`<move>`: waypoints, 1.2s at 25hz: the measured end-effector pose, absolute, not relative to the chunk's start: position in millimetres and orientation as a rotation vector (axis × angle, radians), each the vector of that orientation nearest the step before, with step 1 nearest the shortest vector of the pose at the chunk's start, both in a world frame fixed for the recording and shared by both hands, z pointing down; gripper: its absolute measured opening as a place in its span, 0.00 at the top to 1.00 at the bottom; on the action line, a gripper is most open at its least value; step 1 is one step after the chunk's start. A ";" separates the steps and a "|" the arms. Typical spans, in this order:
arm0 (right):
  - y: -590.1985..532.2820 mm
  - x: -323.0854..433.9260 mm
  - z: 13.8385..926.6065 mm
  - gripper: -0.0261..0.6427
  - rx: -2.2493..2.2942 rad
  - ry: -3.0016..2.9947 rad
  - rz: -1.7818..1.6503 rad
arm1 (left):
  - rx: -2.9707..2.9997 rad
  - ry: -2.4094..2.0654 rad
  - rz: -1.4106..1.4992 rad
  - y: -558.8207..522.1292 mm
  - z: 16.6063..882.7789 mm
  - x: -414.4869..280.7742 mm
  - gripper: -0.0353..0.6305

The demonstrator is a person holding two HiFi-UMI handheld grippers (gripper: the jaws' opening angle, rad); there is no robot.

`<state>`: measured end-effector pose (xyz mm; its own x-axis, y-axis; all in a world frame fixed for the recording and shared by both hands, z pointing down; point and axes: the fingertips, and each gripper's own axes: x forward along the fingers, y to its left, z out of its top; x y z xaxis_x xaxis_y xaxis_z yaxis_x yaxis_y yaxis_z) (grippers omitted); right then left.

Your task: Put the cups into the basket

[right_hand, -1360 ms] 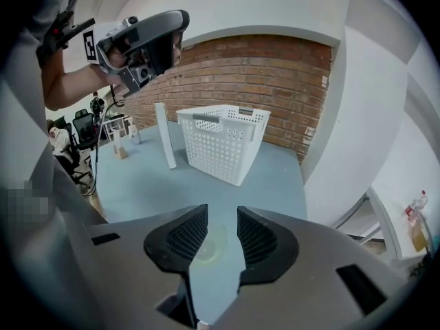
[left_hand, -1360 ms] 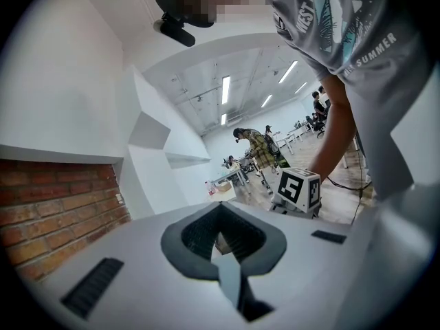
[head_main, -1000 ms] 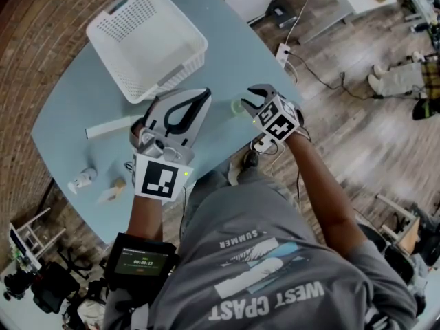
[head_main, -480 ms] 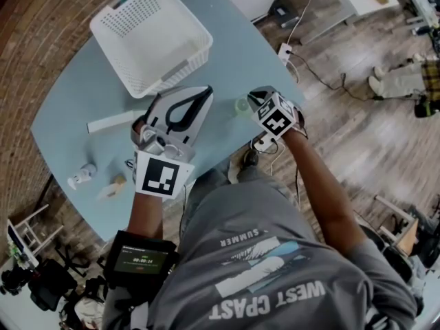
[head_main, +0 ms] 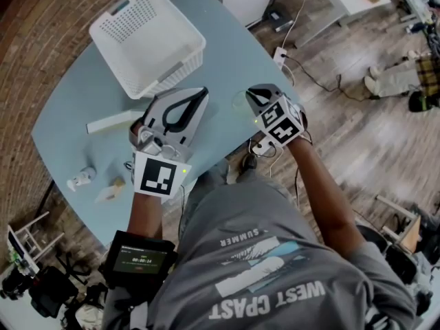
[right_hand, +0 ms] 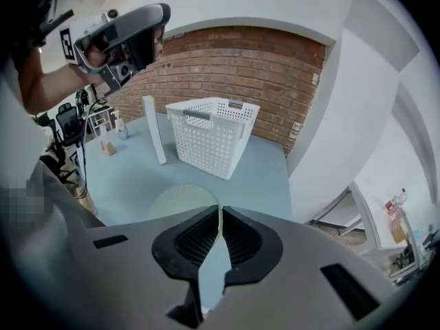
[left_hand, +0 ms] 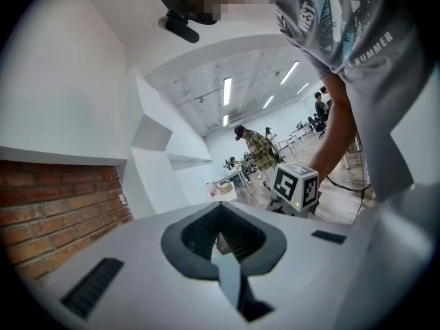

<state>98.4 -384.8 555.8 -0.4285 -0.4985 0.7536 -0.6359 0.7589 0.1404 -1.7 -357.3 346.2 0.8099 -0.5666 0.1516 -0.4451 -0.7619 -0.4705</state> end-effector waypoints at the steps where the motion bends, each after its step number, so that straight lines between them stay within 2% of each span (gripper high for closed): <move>1: -384.6 98.9 547.3 0.92 0.856 -2.124 0.194 | -2.574 0.759 -0.398 -356.1 344.2 -0.7 0.95; 17: -381.1 107.1 414.8 0.92 0.956 -2.269 -0.052 | -2.512 0.767 -0.390 -348.5 323.9 12.3 0.95; 30: -382.4 104.0 360.9 0.92 0.987 -2.325 -0.176 | -2.479 0.837 -0.402 -350.3 317.6 -1.2 0.95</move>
